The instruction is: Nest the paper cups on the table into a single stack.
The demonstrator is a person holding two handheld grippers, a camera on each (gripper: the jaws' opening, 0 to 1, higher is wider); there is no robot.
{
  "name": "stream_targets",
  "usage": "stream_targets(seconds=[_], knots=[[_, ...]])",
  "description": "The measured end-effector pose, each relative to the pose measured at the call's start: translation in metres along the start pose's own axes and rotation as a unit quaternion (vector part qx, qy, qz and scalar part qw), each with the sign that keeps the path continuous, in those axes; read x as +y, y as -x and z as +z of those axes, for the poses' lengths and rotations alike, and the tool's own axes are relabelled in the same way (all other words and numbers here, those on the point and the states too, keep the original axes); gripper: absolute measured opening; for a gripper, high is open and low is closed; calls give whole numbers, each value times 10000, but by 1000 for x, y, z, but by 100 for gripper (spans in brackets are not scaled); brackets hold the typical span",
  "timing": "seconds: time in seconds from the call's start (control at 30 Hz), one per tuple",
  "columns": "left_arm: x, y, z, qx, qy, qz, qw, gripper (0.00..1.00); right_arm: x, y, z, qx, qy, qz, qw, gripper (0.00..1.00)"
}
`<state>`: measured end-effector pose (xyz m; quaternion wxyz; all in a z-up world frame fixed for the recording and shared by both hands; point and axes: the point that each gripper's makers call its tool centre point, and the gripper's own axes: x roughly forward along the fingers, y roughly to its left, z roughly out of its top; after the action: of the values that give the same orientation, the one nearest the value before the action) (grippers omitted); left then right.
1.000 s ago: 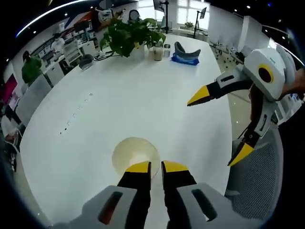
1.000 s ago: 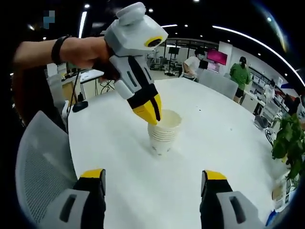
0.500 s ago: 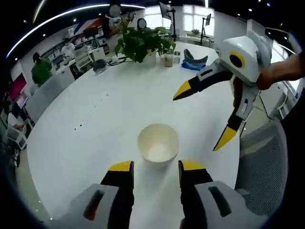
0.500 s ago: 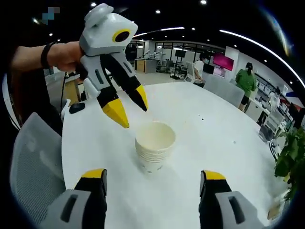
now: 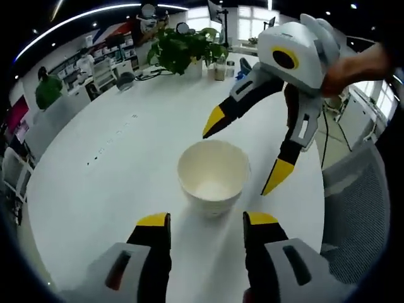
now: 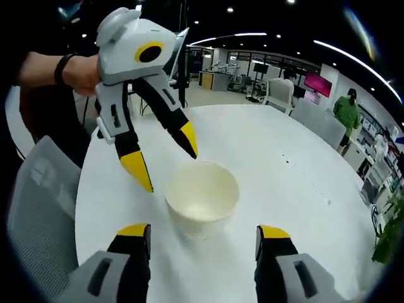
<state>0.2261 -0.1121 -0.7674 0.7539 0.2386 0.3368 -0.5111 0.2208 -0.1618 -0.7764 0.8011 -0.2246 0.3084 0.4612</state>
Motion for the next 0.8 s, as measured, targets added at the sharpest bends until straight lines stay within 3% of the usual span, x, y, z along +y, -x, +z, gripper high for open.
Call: stream_targets(seconds=[0.27, 0.43, 0.67, 0.8], knots=[[3, -26, -8, 144, -354, -183, 9991, 44, 3, -17, 3, 84, 133, 172, 9997, 57], [-2, -28, 2, 7, -366, -316, 9988, 32, 7, -22, 4, 85, 291, 252, 9992, 48], [5, -23, -6, 100, -381, -310, 9987, 30, 9, -25, 14, 68, 297, 323, 9990, 45], [21, -15, -12, 106, -323, -207, 9992, 30, 5, -37, 28, 40, 418, 368, 9984, 44]])
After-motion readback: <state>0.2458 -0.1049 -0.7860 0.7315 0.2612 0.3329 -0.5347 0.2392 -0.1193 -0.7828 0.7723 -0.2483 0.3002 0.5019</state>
